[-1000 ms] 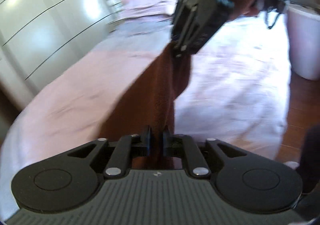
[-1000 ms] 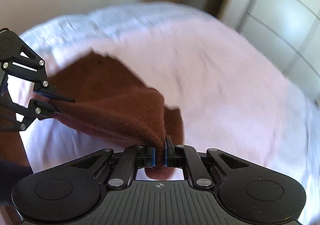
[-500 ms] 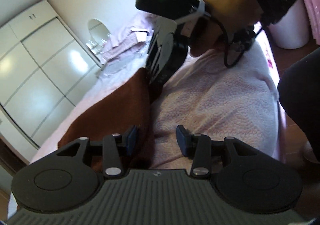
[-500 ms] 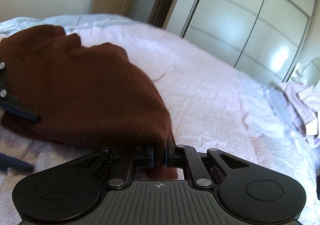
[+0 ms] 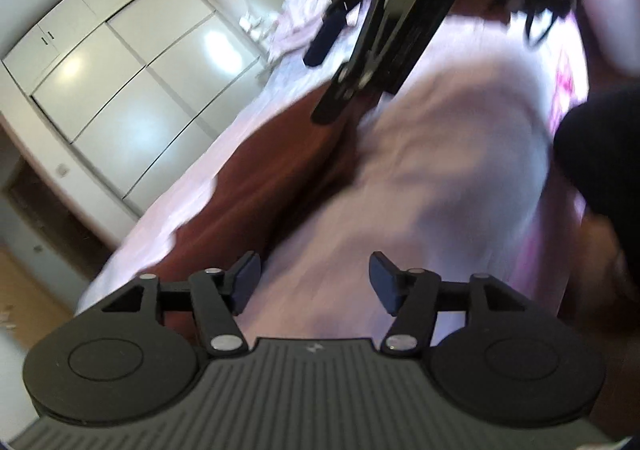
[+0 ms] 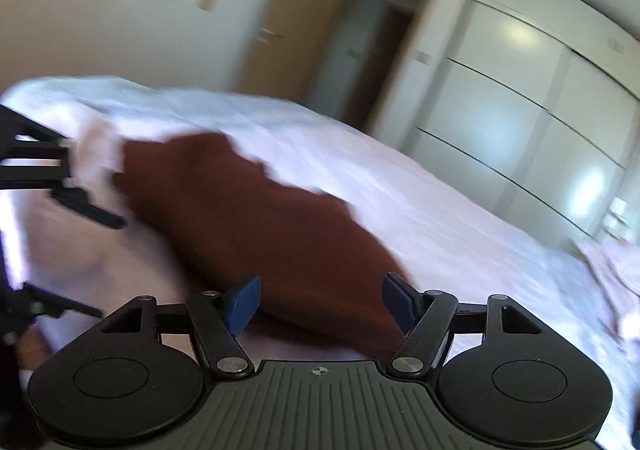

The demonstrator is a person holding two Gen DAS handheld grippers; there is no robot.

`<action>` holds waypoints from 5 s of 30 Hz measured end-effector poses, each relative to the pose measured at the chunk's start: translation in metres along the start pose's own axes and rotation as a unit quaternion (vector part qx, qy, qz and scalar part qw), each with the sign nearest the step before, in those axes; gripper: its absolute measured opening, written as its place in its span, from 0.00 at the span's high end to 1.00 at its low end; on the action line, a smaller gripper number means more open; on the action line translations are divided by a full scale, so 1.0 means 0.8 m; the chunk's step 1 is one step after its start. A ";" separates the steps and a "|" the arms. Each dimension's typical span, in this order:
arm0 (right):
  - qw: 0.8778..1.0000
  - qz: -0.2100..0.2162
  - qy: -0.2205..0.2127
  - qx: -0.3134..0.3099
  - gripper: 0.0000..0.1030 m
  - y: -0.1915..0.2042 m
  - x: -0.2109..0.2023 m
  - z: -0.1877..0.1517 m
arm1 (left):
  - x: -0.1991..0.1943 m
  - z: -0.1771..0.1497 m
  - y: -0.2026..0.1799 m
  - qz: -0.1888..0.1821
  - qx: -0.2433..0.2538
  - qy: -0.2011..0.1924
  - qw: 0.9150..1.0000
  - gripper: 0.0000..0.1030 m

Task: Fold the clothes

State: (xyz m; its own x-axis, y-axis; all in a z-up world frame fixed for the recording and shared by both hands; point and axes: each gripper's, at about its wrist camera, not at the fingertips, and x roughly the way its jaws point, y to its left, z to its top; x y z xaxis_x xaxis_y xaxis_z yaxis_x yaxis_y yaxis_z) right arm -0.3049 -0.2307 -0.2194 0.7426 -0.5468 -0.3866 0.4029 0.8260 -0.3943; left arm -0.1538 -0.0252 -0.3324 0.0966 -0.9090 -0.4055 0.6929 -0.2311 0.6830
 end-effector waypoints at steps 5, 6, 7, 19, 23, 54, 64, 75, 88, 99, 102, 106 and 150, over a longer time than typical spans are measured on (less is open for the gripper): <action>0.995 0.055 0.003 -0.081 0.33 0.050 0.041 0.019 | -0.010 -0.024 0.042 0.055 0.004 0.050 0.997 0.35; 0.993 0.066 0.004 -0.097 0.33 0.060 0.049 0.023 | -0.007 -0.027 0.051 0.063 0.000 0.055 0.997 0.35; 0.991 0.077 0.005 -0.113 0.33 0.070 0.057 0.027 | -0.004 -0.033 0.061 0.070 -0.005 0.058 0.996 0.35; 0.983 -0.006 -0.088 0.159 0.93 -0.103 0.009 0.088 | 0.013 -0.020 0.136 0.103 -0.107 0.003 0.989 0.35; 0.945 -0.152 -0.075 0.279 0.93 -0.198 -0.061 0.019 | 0.022 0.002 0.130 0.083 -0.112 -0.020 0.990 0.31; 0.991 0.007 0.034 0.131 0.30 -0.122 -0.014 -0.035 | 0.170 0.045 0.196 -0.019 -0.097 -0.031 0.995 0.94; 0.987 0.106 0.040 0.111 0.30 -0.016 -0.029 -0.023 | 0.160 0.037 0.191 -0.037 -0.080 -0.015 0.996 0.91; 0.986 0.123 0.113 0.011 0.53 0.018 0.042 -0.024 | 0.146 -0.012 0.151 -0.044 0.126 -0.018 0.991 0.46; 0.983 0.103 0.145 -0.054 0.73 0.025 0.047 -0.012 | 0.182 0.038 0.181 -0.017 0.094 -0.051 0.994 0.95; 0.998 0.002 0.066 -0.015 0.93 -0.054 -0.090 0.045 | 0.079 0.084 0.227 0.037 0.121 -0.072 0.989 0.95; 0.998 -0.064 0.020 0.002 0.94 -0.097 -0.156 0.072 | 0.053 0.106 0.238 0.036 0.124 -0.085 0.988 0.95; 0.995 -0.094 -0.005 0.023 0.99 -0.118 -0.208 0.086 | 0.009 0.133 0.229 0.014 0.137 -0.115 0.984 0.95; 0.994 0.024 0.100 -0.023 0.99 0.045 -0.186 -0.056 | 0.054 -0.007 0.067 -0.052 0.194 -0.023 0.979 0.75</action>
State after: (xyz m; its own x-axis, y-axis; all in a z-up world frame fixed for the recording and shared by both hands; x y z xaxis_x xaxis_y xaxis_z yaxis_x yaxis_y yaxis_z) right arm -0.4245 -0.1256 -0.2135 0.6372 -0.5263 -0.5630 0.3409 0.8477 -0.4065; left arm -0.1085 -0.0749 -0.3169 0.0015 -0.8862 -0.4633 0.3735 -0.4293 0.8223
